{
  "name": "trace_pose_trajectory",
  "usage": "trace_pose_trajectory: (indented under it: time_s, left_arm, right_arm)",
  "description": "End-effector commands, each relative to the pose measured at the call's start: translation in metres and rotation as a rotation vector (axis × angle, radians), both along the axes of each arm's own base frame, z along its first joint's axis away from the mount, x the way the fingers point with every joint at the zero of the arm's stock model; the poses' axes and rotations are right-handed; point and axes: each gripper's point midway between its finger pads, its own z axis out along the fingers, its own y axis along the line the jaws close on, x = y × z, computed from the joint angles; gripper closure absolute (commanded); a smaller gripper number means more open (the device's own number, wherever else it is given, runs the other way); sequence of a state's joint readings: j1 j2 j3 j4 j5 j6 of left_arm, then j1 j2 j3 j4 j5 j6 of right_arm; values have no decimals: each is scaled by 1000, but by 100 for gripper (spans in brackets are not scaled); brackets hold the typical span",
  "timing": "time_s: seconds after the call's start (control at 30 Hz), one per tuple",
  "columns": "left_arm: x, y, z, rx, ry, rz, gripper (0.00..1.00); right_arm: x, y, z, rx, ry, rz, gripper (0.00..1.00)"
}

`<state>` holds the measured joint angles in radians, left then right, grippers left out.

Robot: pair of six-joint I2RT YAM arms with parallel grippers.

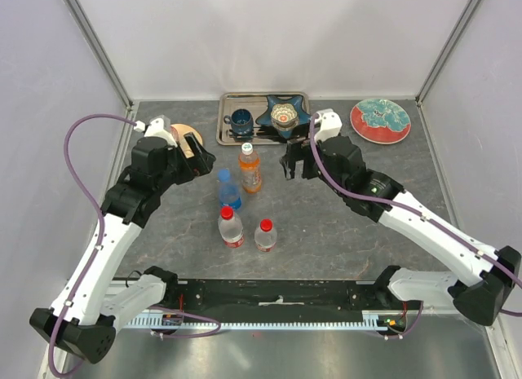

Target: Unscrew the bottle caps

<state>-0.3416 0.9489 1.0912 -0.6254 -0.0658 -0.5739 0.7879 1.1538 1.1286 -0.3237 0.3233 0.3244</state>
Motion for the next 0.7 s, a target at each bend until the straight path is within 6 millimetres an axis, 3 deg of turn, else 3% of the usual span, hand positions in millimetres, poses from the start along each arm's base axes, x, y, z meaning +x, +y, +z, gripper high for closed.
trace_pose_trajectory:
  time_s: [0.0,0.03,0.07,0.13,0.2,0.23,0.3,0.33,0.43,0.67]
  left_arm:
    - [-4,13,21,17,-77,42,1]
    - [-5,13,23,12,-87,43,1]
    - [-8,15,26,7,-103,43,0]
    - [-11,18,29,10,-121,49,0]
    - [-16,21,36,18,-153,48,0]
    - [-18,22,37,23,-162,47,0]
    - [-23,25,42,36,-186,37,1]
    - [-25,26,43,38,-193,39,2]
    - [-31,30,46,49,-219,41,4]
    - [-33,44,29,78,-216,106,3]
  right_arm:
    - [11,37,49,122,-74,97,2]
    - [17,47,41,112,-50,105,2]
    - [20,54,51,129,-60,112,2]
    - [30,69,43,120,-37,123,2]
    - [36,82,50,133,-39,142,2]
    - [42,91,38,118,-15,144,2]
    - [47,102,42,121,-18,160,2]
    - [53,108,30,98,-3,158,2]
    - [63,119,17,74,14,156,2]
    - [79,128,-13,45,45,115,7]
